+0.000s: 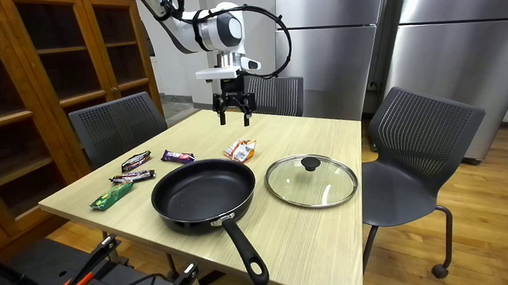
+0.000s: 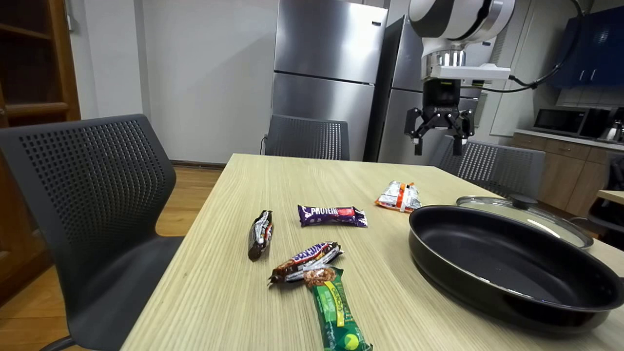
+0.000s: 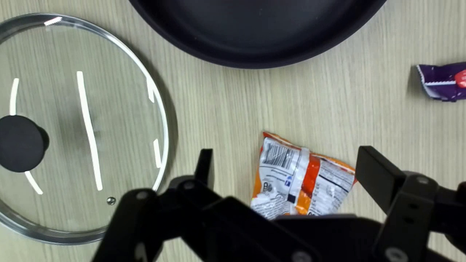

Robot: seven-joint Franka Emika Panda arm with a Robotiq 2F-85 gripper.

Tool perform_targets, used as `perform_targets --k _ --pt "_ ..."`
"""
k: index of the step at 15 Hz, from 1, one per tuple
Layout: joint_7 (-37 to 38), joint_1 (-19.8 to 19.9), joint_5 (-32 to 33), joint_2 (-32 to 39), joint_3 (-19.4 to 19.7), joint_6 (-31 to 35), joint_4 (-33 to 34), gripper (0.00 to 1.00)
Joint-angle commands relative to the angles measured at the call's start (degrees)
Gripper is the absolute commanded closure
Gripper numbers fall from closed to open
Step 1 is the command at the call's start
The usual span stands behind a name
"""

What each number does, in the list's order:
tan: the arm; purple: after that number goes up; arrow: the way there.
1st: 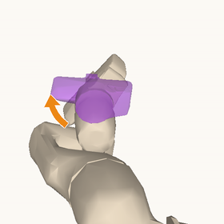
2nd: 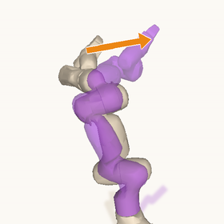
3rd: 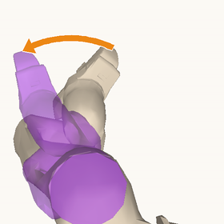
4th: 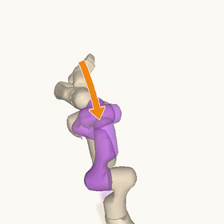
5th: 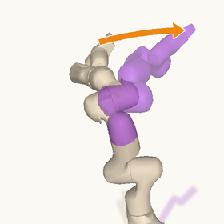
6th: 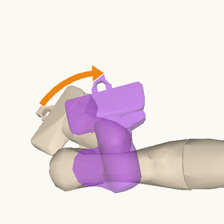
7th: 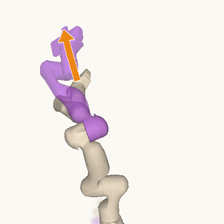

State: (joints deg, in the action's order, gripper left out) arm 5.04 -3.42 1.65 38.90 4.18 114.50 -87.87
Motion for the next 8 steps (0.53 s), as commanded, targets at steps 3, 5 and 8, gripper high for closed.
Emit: perform_targets --k 3,5,8 --pt "2.3 -3.4 2.9 -4.6 -1.8 2.4 -7.5 0.0" --pt "2.9 -4.8 3.4 -4.9 -2.3 2.8 -8.7 0.0" --pt "4.0 -6.5 3.9 -5.3 -3.1 3.7 -10.3 0.0"
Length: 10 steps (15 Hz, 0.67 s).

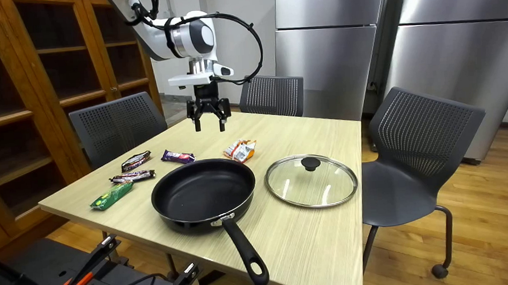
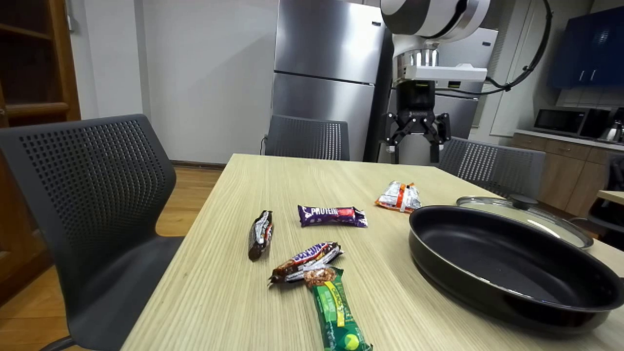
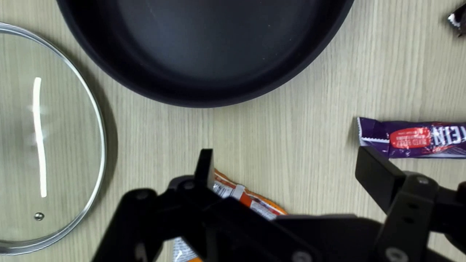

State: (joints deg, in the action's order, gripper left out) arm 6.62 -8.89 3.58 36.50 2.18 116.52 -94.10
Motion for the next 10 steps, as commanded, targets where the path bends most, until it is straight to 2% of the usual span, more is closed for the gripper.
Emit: perform_targets --k 1,2,3,10 --pt "2.7 -1.5 2.0 -2.9 -1.4 1.6 -4.3 0.0" --pt "2.7 -1.8 1.8 -3.0 -1.7 1.8 -4.8 0.0" --pt "1.3 -0.8 1.0 -0.4 -1.8 0.4 -1.4 0.0" --pt "1.6 -1.3 1.0 -0.5 -2.1 0.7 -2.0 0.0"
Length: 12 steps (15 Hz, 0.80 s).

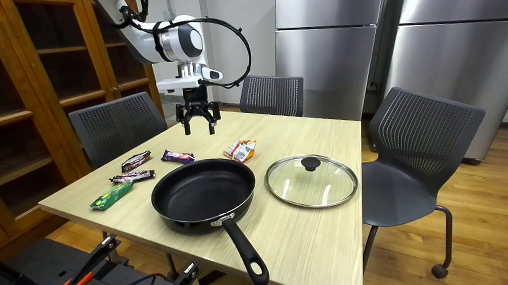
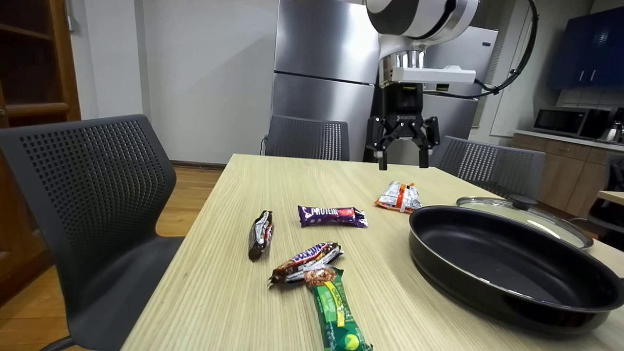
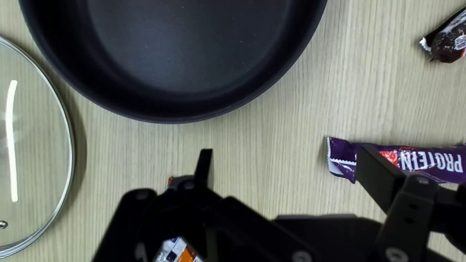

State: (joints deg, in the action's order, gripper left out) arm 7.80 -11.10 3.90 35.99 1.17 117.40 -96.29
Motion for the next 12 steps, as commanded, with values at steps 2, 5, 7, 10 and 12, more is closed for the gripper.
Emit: perform_targets --k 2,5,7,10,12 --pt "0.8 0.6 0.1 -0.1 -1.5 0.8 -0.7 0.0" --pt "4.4 -0.2 -2.8 0.3 -2.9 4.7 -1.5 0.0" --pt "8.1 -1.2 -4.3 0.9 -3.5 7.8 -1.5 0.0" --pt "12.1 -2.8 -5.9 1.8 -4.0 10.6 -1.2 0.0" --pt "14.6 -4.6 -5.7 2.1 -3.9 11.8 -0.9 0.0"
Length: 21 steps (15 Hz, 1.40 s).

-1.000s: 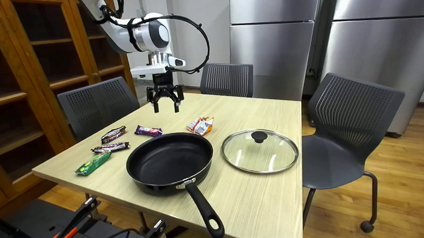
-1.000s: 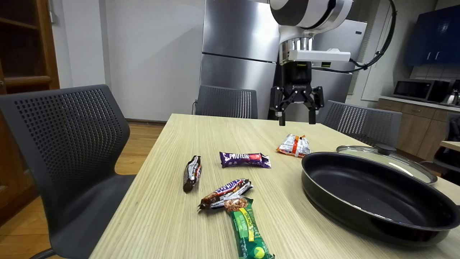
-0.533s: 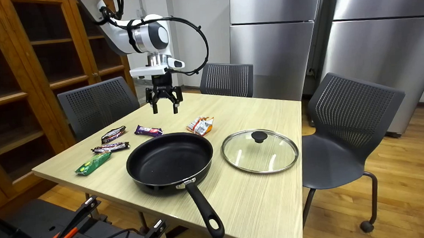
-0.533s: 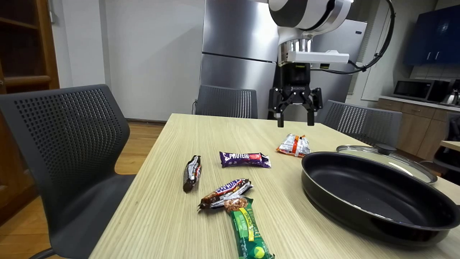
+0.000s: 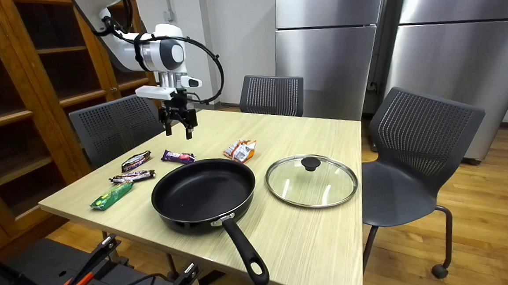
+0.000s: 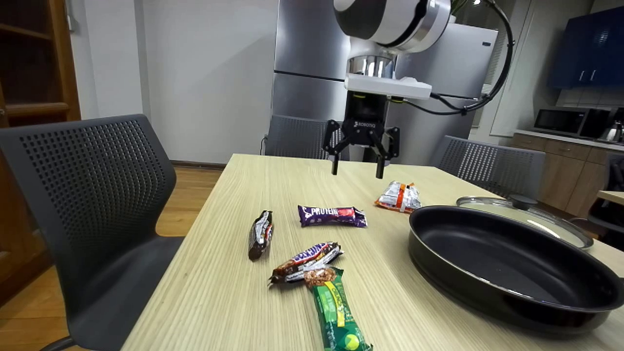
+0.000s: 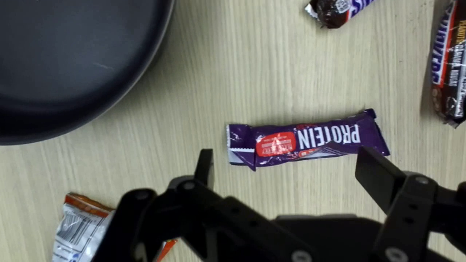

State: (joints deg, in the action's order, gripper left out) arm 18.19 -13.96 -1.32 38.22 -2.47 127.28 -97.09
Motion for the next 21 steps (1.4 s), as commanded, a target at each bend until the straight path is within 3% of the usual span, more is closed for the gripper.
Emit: perform_targets --k 1,10,21 --pt "5.5 -2.9 -0.2 0.2 -0.3 2.1 0.5 0.0" --pt "13.6 -10.3 1.2 5.2 0.2 0.3 7.7 0.0" --pt "15.3 -13.7 -0.2 12.3 -1.1 0.1 14.3 0.0"
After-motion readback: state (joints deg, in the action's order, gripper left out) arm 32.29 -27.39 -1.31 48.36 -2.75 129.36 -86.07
